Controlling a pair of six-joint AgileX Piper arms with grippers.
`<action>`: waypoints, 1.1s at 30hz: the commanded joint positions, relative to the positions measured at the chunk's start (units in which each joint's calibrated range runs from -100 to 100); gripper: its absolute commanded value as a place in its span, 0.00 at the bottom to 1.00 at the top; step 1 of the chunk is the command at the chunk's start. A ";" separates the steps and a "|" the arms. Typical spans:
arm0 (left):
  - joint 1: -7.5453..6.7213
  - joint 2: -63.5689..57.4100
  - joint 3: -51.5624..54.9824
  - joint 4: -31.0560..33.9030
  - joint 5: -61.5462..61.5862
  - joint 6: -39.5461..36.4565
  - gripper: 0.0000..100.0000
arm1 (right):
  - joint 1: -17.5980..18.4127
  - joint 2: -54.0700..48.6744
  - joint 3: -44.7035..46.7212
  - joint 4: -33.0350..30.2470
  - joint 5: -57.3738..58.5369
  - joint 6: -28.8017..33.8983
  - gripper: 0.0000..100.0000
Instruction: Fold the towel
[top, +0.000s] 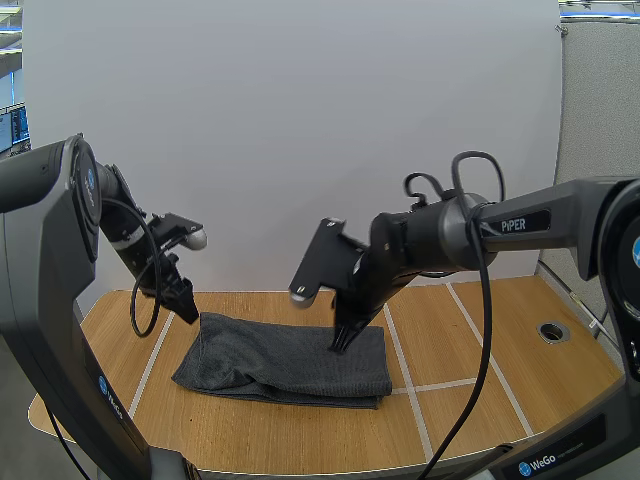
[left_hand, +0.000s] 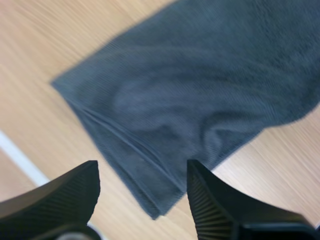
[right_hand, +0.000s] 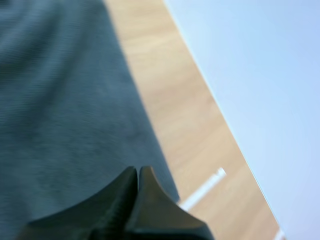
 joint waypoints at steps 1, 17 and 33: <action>0.17 -0.72 10.13 -1.26 0.40 5.41 0.85 | -6.35 0.97 0.20 5.36 -6.71 0.05 0.00; 0.17 -0.60 16.82 -1.58 0.40 4.81 0.85 | -6.92 8.06 0.20 6.63 -4.51 -0.27 0.00; 0.17 7.11 16.67 -2.34 -10.31 4.93 0.85 | -6.92 8.06 0.20 6.63 -3.66 -1.07 0.00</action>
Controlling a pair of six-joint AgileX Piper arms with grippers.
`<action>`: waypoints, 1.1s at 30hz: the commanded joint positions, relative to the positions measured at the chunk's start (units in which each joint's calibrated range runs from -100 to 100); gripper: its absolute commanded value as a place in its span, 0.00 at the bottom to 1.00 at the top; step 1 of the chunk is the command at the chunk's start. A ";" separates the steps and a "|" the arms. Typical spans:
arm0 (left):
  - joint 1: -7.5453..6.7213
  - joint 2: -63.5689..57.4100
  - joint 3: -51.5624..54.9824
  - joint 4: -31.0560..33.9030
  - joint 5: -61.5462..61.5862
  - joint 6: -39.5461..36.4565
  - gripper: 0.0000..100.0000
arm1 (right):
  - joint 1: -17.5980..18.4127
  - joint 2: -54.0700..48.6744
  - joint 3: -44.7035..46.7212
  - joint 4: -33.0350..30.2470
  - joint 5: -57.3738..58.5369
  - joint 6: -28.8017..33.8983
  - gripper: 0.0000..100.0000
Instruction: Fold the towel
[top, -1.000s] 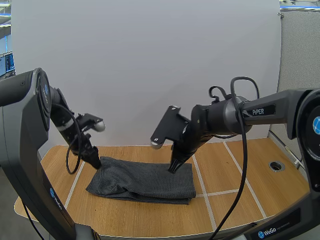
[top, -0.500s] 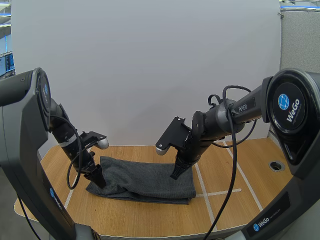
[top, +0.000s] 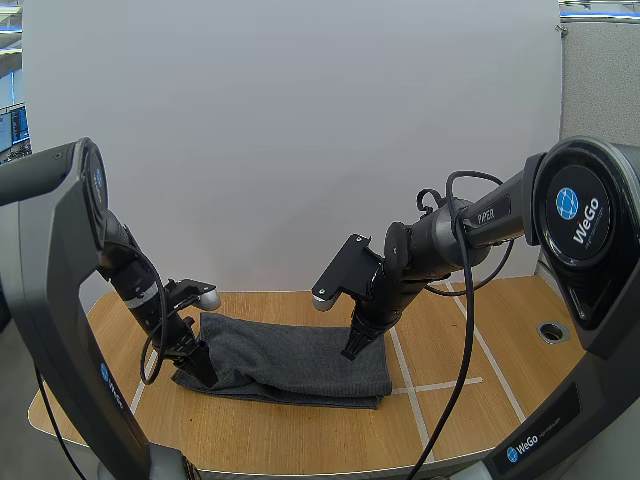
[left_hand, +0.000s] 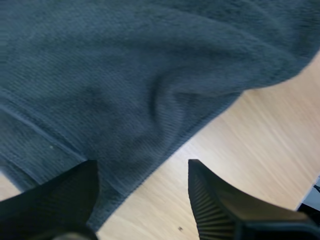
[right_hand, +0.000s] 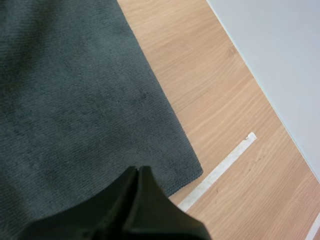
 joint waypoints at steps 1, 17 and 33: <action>0.07 1.21 0.04 -0.82 -6.80 -0.08 0.85 | -0.16 -0.23 0.20 0.03 0.94 -0.97 0.00; 0.07 4.06 0.04 -3.30 -6.14 0.99 0.85 | -0.16 -0.23 0.20 0.15 1.23 -0.97 0.00; 0.07 4.72 0.04 -3.43 -1.33 0.99 0.24 | -0.16 -0.23 0.20 0.15 2.16 -0.97 0.00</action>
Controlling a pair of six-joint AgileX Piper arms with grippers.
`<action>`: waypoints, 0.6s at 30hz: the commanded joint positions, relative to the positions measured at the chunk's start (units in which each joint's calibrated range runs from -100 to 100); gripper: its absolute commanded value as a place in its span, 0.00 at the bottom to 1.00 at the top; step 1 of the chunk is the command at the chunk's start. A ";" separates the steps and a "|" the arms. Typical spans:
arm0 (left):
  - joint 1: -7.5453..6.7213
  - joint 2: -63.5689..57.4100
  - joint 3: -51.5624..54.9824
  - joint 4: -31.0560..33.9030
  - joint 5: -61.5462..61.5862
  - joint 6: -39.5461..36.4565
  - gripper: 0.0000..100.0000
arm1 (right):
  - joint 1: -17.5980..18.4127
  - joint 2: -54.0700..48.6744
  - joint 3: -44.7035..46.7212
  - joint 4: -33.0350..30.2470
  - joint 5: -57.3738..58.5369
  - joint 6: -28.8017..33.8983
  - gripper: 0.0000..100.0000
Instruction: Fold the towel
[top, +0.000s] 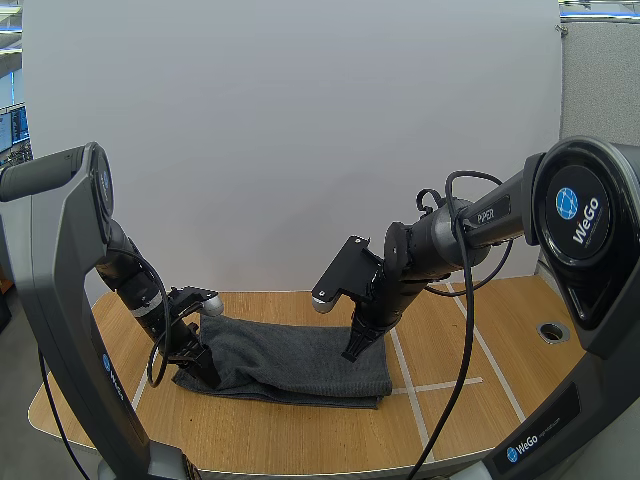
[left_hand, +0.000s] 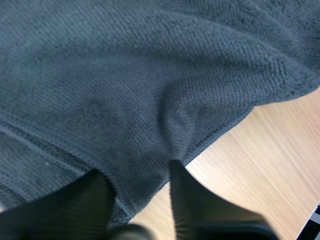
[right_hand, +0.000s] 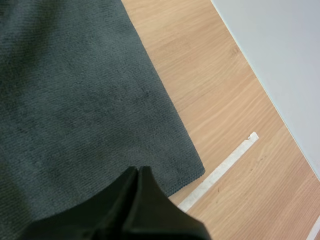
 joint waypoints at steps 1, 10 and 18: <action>0.07 0.18 -0.07 -0.58 4.77 0.18 0.14 | -0.16 -0.23 0.20 -0.05 1.57 -0.35 0.00; 0.23 -2.49 -4.87 2.51 10.25 -2.49 0.00 | -0.16 -0.23 0.20 -0.05 3.04 -0.68 0.00; 3.03 -6.11 -9.29 3.62 10.25 -2.84 0.00 | -0.16 -0.23 0.20 0.19 3.03 -0.68 0.00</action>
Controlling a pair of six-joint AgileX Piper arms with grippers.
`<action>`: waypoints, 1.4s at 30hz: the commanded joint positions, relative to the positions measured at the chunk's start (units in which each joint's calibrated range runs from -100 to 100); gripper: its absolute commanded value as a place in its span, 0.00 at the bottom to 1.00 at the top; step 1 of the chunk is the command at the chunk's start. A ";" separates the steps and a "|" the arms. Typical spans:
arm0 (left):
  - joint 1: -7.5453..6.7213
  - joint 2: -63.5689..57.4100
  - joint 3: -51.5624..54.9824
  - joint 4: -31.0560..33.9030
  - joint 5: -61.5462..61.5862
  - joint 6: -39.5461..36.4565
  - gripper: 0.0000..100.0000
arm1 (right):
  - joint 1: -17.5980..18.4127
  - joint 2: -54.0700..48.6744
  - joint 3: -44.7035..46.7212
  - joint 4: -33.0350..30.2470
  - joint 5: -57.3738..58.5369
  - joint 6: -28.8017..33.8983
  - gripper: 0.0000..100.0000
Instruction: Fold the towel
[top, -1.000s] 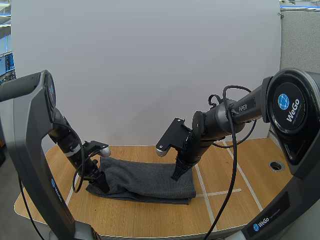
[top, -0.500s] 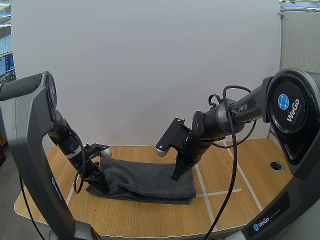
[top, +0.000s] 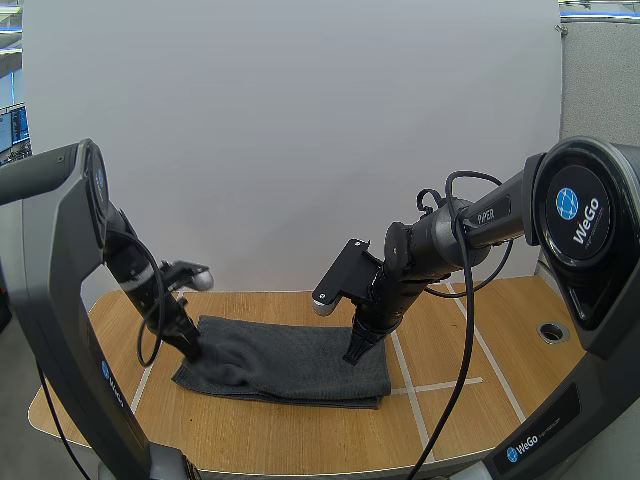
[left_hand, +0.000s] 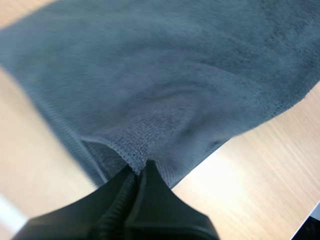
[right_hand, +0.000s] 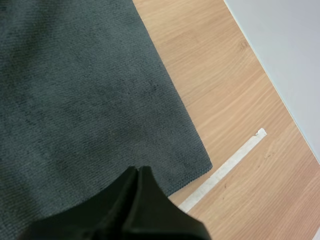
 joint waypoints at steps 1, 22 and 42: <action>2.76 -1.88 -1.82 1.54 1.60 -0.62 0.00 | -0.16 -0.23 0.20 0.30 0.46 -0.50 0.00; 4.72 3.92 -1.39 -2.85 1.60 0.23 1.00 | -0.16 -0.23 0.20 0.77 2.07 -0.50 0.00; 0.57 0.64 -10.08 -12.99 1.60 1.03 0.00 | -0.16 7.09 -5.97 13.36 4.66 -3.29 0.00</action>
